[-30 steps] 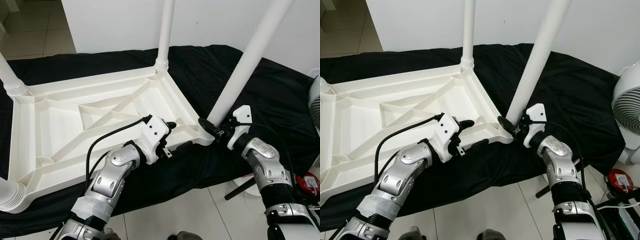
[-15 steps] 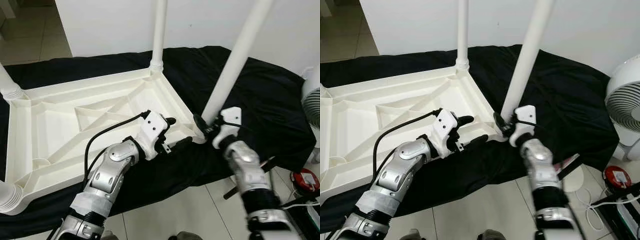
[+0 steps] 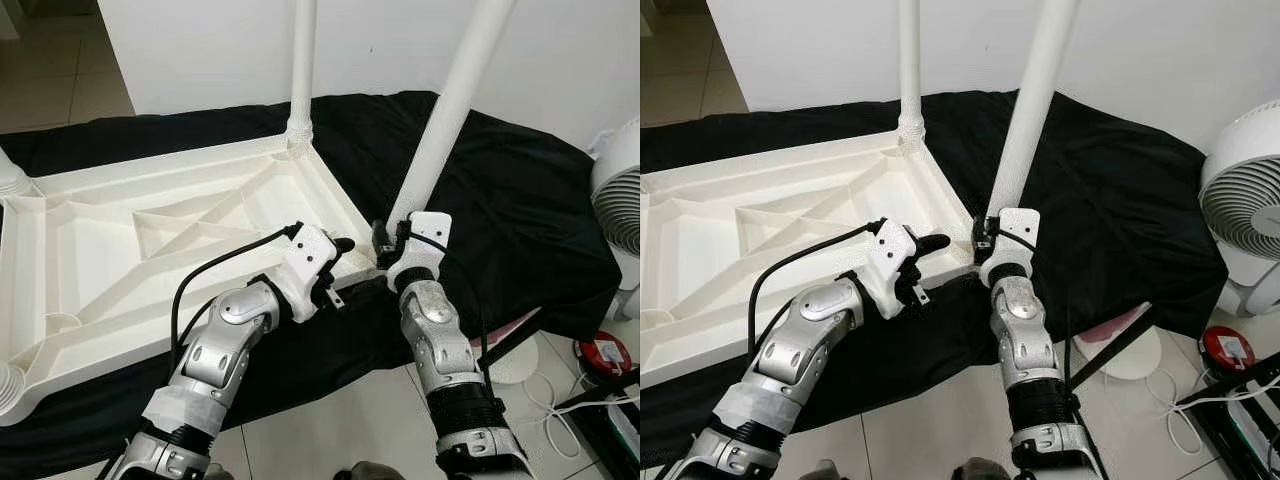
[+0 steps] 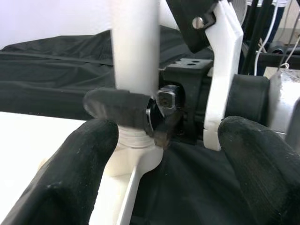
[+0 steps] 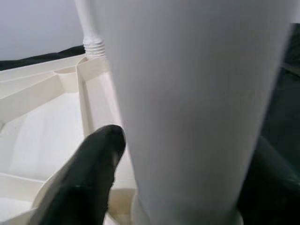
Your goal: Building children table
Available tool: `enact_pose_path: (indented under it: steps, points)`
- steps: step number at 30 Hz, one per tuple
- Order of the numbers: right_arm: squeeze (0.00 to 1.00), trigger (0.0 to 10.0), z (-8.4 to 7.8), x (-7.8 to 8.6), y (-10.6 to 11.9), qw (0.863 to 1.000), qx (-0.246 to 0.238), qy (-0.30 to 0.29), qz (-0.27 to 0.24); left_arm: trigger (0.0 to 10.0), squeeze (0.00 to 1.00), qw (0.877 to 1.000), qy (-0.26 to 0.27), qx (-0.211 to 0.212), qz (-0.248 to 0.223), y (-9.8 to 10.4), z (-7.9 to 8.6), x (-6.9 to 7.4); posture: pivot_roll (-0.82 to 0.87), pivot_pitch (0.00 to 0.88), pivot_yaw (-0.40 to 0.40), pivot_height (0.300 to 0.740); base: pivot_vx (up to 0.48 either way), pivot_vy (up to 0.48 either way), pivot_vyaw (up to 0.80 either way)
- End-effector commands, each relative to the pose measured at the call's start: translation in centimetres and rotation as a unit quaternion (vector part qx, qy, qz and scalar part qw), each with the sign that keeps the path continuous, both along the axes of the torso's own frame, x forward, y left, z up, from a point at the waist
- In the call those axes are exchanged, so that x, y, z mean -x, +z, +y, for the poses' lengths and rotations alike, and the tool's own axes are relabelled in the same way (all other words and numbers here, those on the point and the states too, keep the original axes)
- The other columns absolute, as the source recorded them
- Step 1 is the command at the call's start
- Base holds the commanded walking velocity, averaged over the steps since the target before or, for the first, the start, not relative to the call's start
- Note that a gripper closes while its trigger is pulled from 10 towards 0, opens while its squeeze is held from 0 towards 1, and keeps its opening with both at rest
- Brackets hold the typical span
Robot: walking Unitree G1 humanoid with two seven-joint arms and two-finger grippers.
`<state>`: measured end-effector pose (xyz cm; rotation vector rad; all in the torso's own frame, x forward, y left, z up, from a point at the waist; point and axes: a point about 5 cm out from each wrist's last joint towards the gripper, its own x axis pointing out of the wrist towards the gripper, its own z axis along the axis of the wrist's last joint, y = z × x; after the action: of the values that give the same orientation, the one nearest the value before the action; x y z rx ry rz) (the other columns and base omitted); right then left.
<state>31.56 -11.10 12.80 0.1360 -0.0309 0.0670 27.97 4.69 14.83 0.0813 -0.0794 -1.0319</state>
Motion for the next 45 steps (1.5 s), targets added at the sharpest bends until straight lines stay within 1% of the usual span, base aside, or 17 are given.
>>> enact_pose_path:
  steps: [1, 6, 9, 10, 13, 16, 18, 21, 25, 31, 33, 34, 35, 36, 38, 39, 45]
  points:
    - [1.00, 10.0, 0.9, 0.4, -1.3, 0.999, -0.011, 0.020, 0.034, 10.0, 0.00, 1.000, 0.016, 0.007, 0.005, 0.1, 0.0, -0.1, 0.03, 0.000, -0.020, 0.740, 0.000, 0.000, 0.00]
    - [1.00, 10.0, 0.3, 1.1, -1.0, 1.000, -0.001, 0.023, 0.019, 10.0, 0.00, 1.000, 0.017, 0.008, 0.007, 0.1, 0.1, -0.1, 0.03, 0.000, -0.023, 0.740, 0.000, 0.000, 0.00]
    - [1.00, 10.0, -0.1, 2.2, -0.9, 0.999, 0.008, 0.035, 0.008, 10.0, 0.00, 1.000, 0.017, 0.010, 0.010, 0.1, 0.1, 0.0, 0.02, 0.000, -0.027, 0.740, 0.000, 0.000, 0.00]
    - [0.00, 10.0, -0.1, 2.9, -1.0, 0.998, 0.014, 0.057, 0.004, 10.0, 0.00, 1.000, 0.017, 0.010, 0.011, 0.0, 0.1, 0.0, 0.02, 0.000, -0.028, 0.740, 0.000, 0.000, 0.00]
    - [0.00, 10.0, -0.8, 4.6, -1.7, 0.996, 0.028, 0.090, 0.007, 10.0, 0.00, 1.000, 0.017, 0.010, 0.013, -0.1, 0.0, 0.1, 0.01, 0.000, -0.026, 0.740, 0.000, 0.000, 0.00]
    - [0.00, 10.0, -1.1, 4.9, -1.9, 0.995, 0.034, 0.090, 0.005, 10.0, 0.00, 1.000, 0.017, 0.011, 0.014, -0.1, -0.1, 0.1, 0.01, 0.000, -0.025, 0.740, 0.000, 0.000, 0.00]
    - [0.00, 10.0, -2.0, 6.1, -2.2, 0.993, 0.044, 0.110, -0.002, 10.0, 0.00, 1.000, 0.017, 0.014, 0.013, 0.1, -0.2, 0.0, 0.01, 0.000, -0.024, 0.740, 0.000, 0.000, 0.00]
    - [0.00, 10.0, -2.4, 6.5, -2.3, 0.992, 0.050, 0.118, -0.004, 10.0, 0.00, 1.000, 0.016, 0.014, 0.013, 0.2, -0.1, 0.0, 0.01, 0.000, -0.019, 0.740, 0.000, 0.000, 0.00]
    - [0.00, 10.0, -4.1, 7.1, -2.4, 0.991, 0.057, 0.123, -0.002, 10.0, 0.00, 1.000, 0.014, 0.013, 0.015, 0.1, 0.0, 0.0, 0.00, 0.000, -0.013, 0.740, 0.000, 0.000, 0.00]
    - [0.00, 10.0, -6.3, 7.5, -2.2, 0.986, 0.077, 0.145, -0.007, 10.0, 0.00, 1.000, 0.007, 0.008, 0.017, 0.0, 0.0, 0.2, 0.00, 0.000, -0.010, 0.740, 0.000, 0.000, 0.00]
    - [0.00, 10.0, -7.3, 7.5, -2.2, 0.987, 0.077, 0.139, -0.006, 10.0, 0.00, 1.000, 0.006, 0.008, 0.017, 0.0, 0.1, 0.2, 0.00, 0.000, -0.011, 0.740, 0.000, 0.000, 0.00]
    - [0.00, 10.0, -8.4, 7.3, -2.2, 0.989, 0.081, 0.122, -0.003, 10.0, 0.00, 1.000, 0.006, 0.007, 0.017, 0.0, 0.1, 0.2, 0.00, 0.000, -0.012, 0.740, 0.000, 0.000, 0.00]
    - [0.00, 10.0, -8.4, 7.3, -2.2, 0.989, 0.081, 0.122, -0.003, 10.0, 0.00, 1.000, 0.006, 0.007, 0.017, 0.0, 0.1, 0.2, 0.00, 0.000, -0.012, 0.740, 0.000, 0.000, 0.00]
    - [0.00, 10.0, -9.6, 7.1, -2.2, 0.991, 0.085, 0.105, -0.002, 10.0, 0.00, 1.000, 0.007, 0.007, 0.018, 0.0, 0.2, 0.2, 0.00, 0.000, -0.013, 0.740, 0.000, 0.000, 0.00]
    - [0.00, 10.0, -9.6, 7.1, -2.2, 0.991, 0.085, 0.105, -0.002, 10.0, 0.00, 1.000, 0.007, 0.007, 0.018, 0.0, 0.2, 0.2, 0.00, 0.000, -0.013, 0.740, 0.000, 0.000, 0.00]
    - [0.00, 10.0, -11.4, 6.6, -2.1, 0.993, 0.088, 0.080, -0.002, 10.0, 0.00, 1.000, 0.006, -0.001, 0.020, -0.2, 0.5, 0.3, 0.01, 0.000, -0.015, 0.740, 0.000, 0.000, 0.00]
    - [0.00, 10.0, -12.7, 6.3, -2.0, 0.994, 0.086, 0.067, -0.002, 10.0, 0.00, 0.999, 0.006, -0.026, 0.020, -0.7, 1.3, 0.2, 0.01, 0.000, -0.019, 0.740, 0.000, 0.000, 0.00]
